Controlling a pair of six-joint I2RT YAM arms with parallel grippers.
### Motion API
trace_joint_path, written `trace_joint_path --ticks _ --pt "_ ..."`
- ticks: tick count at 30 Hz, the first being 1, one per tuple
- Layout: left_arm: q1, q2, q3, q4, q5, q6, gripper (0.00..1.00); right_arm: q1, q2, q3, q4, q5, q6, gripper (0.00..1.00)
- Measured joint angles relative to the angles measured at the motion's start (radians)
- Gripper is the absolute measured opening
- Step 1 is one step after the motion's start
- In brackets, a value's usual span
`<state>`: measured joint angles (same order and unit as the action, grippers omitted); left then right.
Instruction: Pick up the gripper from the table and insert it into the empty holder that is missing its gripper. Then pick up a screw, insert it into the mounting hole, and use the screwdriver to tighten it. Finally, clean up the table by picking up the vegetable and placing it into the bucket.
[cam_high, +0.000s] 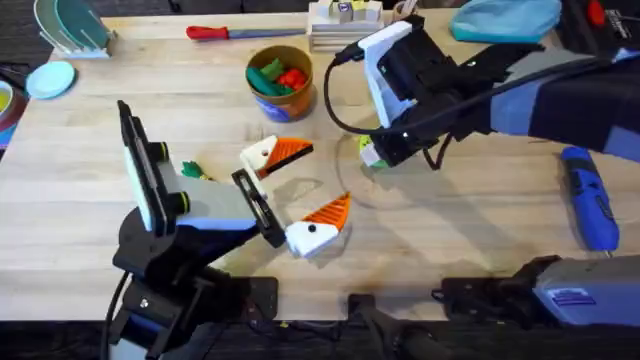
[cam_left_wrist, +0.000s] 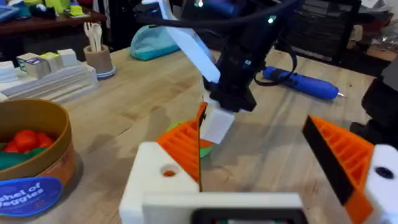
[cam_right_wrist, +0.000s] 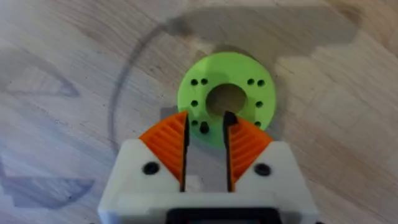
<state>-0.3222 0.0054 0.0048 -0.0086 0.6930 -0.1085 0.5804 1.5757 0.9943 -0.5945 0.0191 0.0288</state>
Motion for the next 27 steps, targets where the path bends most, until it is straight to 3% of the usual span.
trace_joint_path --ticks 3,13,20,24,27 --pt "0.0 0.0 0.0 0.0 0.0 0.0 0.992 0.0 0.0 0.0 -0.001 0.003 0.0 0.235" --pt "0.0 0.0 0.0 0.0 0.0 0.0 0.992 0.0 0.0 0.0 -0.005 0.003 0.0 0.143" --pt "0.0 0.0 0.0 0.0 0.0 0.0 0.993 0.0 0.005 0.0 -0.004 0.003 0.0 0.139" --pt "0.0 0.0 0.0 0.0 0.001 0.0 0.992 0.0 0.013 0.003 0.002 0.004 -0.001 0.014" --pt "0.0 0.0 0.0 0.0 0.002 0.0 0.992 0.0 0.013 0.003 0.001 0.007 0.0 0.008"
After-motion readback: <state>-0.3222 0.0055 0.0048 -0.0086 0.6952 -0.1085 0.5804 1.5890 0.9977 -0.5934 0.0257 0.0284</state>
